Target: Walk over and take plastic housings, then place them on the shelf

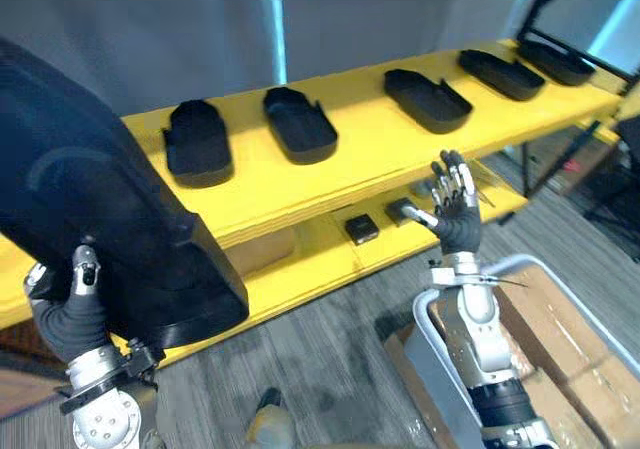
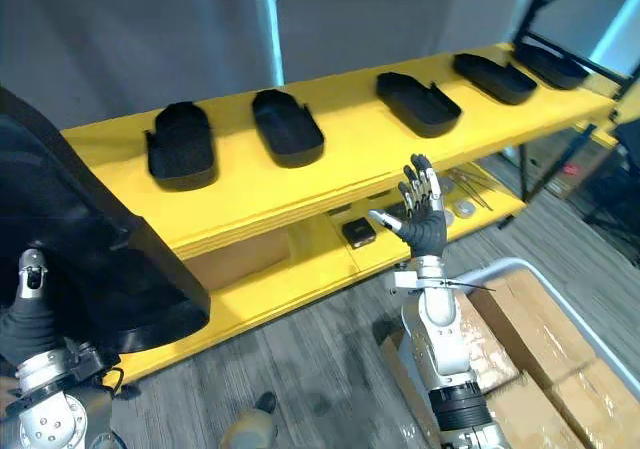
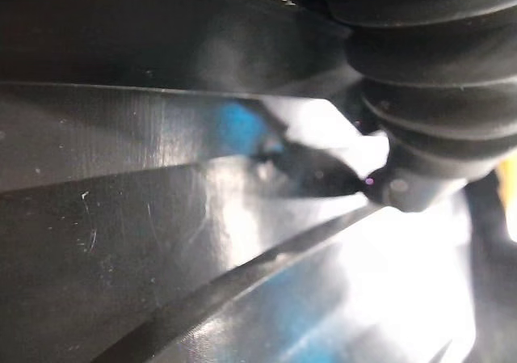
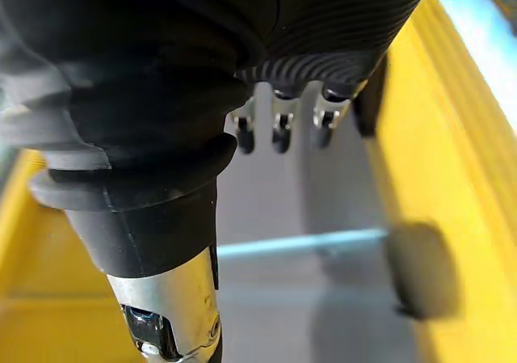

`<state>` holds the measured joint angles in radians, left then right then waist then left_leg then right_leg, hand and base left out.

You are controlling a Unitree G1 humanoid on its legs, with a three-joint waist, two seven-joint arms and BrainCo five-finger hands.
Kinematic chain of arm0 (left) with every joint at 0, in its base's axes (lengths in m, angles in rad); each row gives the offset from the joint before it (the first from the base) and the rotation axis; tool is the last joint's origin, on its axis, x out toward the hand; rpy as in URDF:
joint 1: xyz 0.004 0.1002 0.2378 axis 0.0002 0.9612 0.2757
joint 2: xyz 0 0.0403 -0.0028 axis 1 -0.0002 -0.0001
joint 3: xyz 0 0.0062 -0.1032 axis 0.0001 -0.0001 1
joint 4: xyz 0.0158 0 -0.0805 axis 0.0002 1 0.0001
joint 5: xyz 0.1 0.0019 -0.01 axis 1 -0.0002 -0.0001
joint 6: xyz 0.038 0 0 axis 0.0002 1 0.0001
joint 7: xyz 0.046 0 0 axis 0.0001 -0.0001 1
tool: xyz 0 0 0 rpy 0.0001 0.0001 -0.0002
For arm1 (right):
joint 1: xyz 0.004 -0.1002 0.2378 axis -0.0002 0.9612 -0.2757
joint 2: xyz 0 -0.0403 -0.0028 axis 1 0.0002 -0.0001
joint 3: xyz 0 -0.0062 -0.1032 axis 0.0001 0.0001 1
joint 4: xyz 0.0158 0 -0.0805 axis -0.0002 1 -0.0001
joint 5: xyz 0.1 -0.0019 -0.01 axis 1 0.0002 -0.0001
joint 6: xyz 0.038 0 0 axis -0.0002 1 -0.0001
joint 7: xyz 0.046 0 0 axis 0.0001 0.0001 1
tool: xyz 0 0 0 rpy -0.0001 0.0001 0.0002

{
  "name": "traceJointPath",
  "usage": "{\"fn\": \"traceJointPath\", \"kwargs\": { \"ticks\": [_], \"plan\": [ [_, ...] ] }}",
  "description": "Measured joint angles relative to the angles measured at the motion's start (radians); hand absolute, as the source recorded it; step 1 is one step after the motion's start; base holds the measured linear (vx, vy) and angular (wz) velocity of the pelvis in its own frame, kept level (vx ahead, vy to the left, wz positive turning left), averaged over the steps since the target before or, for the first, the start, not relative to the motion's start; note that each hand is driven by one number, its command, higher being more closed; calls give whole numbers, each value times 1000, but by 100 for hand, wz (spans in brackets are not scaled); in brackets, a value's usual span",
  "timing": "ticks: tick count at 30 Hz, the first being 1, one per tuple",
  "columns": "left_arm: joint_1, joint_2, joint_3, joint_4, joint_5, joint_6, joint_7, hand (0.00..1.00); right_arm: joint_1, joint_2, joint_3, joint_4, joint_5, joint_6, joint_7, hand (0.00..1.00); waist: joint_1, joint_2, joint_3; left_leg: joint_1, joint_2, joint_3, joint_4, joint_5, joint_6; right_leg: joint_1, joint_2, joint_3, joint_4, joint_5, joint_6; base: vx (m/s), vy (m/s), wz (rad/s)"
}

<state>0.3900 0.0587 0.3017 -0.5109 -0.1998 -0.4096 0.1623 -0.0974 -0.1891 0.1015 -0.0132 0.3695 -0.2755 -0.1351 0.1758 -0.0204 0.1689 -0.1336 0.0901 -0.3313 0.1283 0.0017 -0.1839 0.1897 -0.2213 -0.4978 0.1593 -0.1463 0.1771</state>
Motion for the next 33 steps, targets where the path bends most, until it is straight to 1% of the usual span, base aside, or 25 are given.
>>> {"fn": "traceJointPath", "kwargs": {
  "ticks": [2, 3, 4, 5, 6, 8, 9, 11, 14, 16, 17, 18, 19, 20, 21, 22, 23, 25, 26, 27, 29, 30, 31, 32, 33],
  "plan": [
    [-24, 0, -22, 0, -1, -4, -36, 100, 53, 9, -51, -5, -1, 0, -2, 0, -29, 7, 14, -47, 0, 109, -14, 44, 56, 30, -1, -92, 1, -4, -10, 7, -55, 159],
    [-48, 1, -42, 1, -2, -6, -71, 100, 102, 20, -98, -17, -2, 1, -14, 0, -50, 21, 41, -66, 49, 271, -10, 72, 124, 59, 5, -144, 5, -3, -8, -12, 21, 154],
    [-50, 1, -60, 3, -12, -6, -101, 100, 143, 25, -123, -26, -2, 1, -24, 0, -70, 24, 52, -83, 84, 401, 2, 100, 165, 81, 4, -177, 10, -3, -8, -5, 41, 174],
    [-45, 1, -81, 5, -25, -6, -118, 100, 174, 24, -140, -32, -2, 1, -30, 0, -85, 35, 58, -79, 105, 486, 3, 124, 172, 94, -2, -194, 19, -5, -8, 21, 113, 138],
    [-32, 1, -117, 4, -30, -6, -134, 100, 217, 23, -160, -54, -3, -4, -41, 0, -90, 51, 58, -77, 99, 538, -3, 162, 133, 94, -26, -183, 51, -16, -5, 34, 147, 78],
    [-33, 1, -126, 3, -29, -6, -118, 100, 212, 31, -148, -57, -1, -28, -33, 0, -79, 58, 75, -80, 81, 557, 9, 151, 120, 73, -58, -151, 75, -23, -7, -11, 136, 3],
    [-34, 3, -124, 3, -31, -6, -96, 100, 199, 46, -135, -58, 0, -49, -18, 0, -79, 46, 94, -96, 83, 569, 48, 121, 125, 60, -68, -120, 82, -40, -19, -66, 89, -32],
    [-36, 5, -123, 6, -37, -7, -74, 100, 175, 61, -131, -59, -1, -84, -17, 0, -78, 22, 133, -131, 97, 581, 159, 63, 124, 52, -80, -74, 100, -81, -4, -110, 107, -32],
    [-38, 11, -126, 47, -34, -10, -58, 100, 157, 76, -140, -58, -2, -139, -43, 0, -82, 14, 153, -201, 123, 575, 354, -47, 135, 38, -113, -48, 173, -147, 63, -76, 146, -10],
    [-40, 12, -124, 48, -24, -25, -65, 100, 156, 94, -147, -58, -9, -148, -65, 0, -79, 4, 156, -217, 113, 571, 412, -86, 148, 52, -129, -51, 183, -164, 65, 48, 146, 13],
    [-50, 16, -120, 43, -17, -39, -85, 100, 157, 112, -155, -58, -32, -147, -86, 0, -78, -20, 164, -215, 96, 587, 463, -126, 175, 79, -156, -55, 176, -174, 53, 233, 269, 20],
    [-60, 22, -122, 41, -15, -46, -108, 100, 172, 123, -162, -61, -46, -146, -104, 0, -80, -19, 156, -204, 73, 603, 490, -184, 176, 100, -174, -54, 218, -159, 14, 221, 235, 34],
    [-76, 24, -124, 46, -12, -45, -118, 100, 180, 123, -164, -62, -52, -146, -109, 0, -84, -19, 156, -200, 54, 598, 490, -197, 172, 75, -202, -26, 305, -133, -36, 343, 337, 73],
    [-118, 41, -127, 48, 11, -43, -136, 100, 212, 126, -160, -64, -71, -145, -110, 0, -107, -33, 149, -171, -2, 584, 427, -198, 176, -44, -253, 90, 502, 7, -145, 238, 248, 75],
    [-132, 59, -126, 48, 14, -43, -136, 100, 217, 132, -159, -64, -72, -145, -107, 0, -110, -35, 148, -148, -15, 582, 389, -196, 178, -90, -256, 155, 568, 86, -155, 303, 284, 71],
    [-155, 90, -129, 49, 20, -43, -132, 100, 218, 144, -164, -66, -88, -151, -102, 0, -119, -35, 148, -116, -20, 567, 334, -185, 192, -156, -228, 245, 666, 67, -100, 297, 151, 45],
    [-184, 116, -130, 52, 22, -43, -119, 100, 220, 157, -181, -77, -114, -163, -87, 0, -141, -34, 149, -62, -36, 534, 260, -152, 216, -225, -164, 311, 752, -16, -71, 302, 123, 51],
    [-231, 136, -138, 63, 23, -43, -96, 100, 238, 155, -232, -131, -146, -194, -58, 0, -167, -28, 146, 30, -51, 507, 156, -121, 218, -263, -73, 323, 699, -91, -87, 361, 91, 58],
    [-278, 140, -153, 76, 22, -42, -85, 100, 239, 141, -293, -181, -157, -219, -35, 0, -183, -21, 145, 69, -51, 484, 121, -109, 211, -276, -16, 316, 591, -116, -118, 413, 29, 76],
    [-334, 157, -164, 103, 22, -42, -77, 100, 223, 98, -354, -223, -198, -235, -35, 0, -195, -20, 144, 93, -51, 453, 110, -107, 208, -289, 30, 321, 475, -118, -123, 335, -21, 75],
    [-400, 185, -171, 147, 24, -38, -65, 100, 189, 6, -419, -260, -238, -254, -39, 0, -214, -23, 142, 107, -53, 418, 109, -107, 207, -293, 67, 339, 322, -98, -112, 279, -91, 80],
    [-425, 213, -163, 154, 22, -29, -51, 100, 123, -91, -455, -287, -237, -260, -40, 0, -218, -57, 122, 110, -81, 403, 112, -112, 200, -292, 60, 333, 159, 77, -135, 301, -183, 81],
    [-430, 211, -159, 155, 23, -28, -48, 100, 87, -132, -467, -291, -236, -262, -41, 0, -223, -57, 114, 112, -85, 388, 116, -131, 173, -280, 53, 329, 144, 72, -105, 303, -191, 65],
    [-423, 189, -162, 155, 29, -23, -49, 100, 5, -204, -480, -278, -235, -259, -43, 0, -218, -15, 98, 107, -50, 371, 126, -154, 143, -245, 86, 303, 96, 80, -111, 247, -175, 33],
    [-416, 184, -161, 153, 31, -21, -49, 100, -49, -243, -479, -274, -225, -247, -47, 0, -206, 4, 87, 112, -32, 370, 125, -160, 134, -222, 107, 294, 56, 87, -117, 220, -137, 21]
  ]
}}
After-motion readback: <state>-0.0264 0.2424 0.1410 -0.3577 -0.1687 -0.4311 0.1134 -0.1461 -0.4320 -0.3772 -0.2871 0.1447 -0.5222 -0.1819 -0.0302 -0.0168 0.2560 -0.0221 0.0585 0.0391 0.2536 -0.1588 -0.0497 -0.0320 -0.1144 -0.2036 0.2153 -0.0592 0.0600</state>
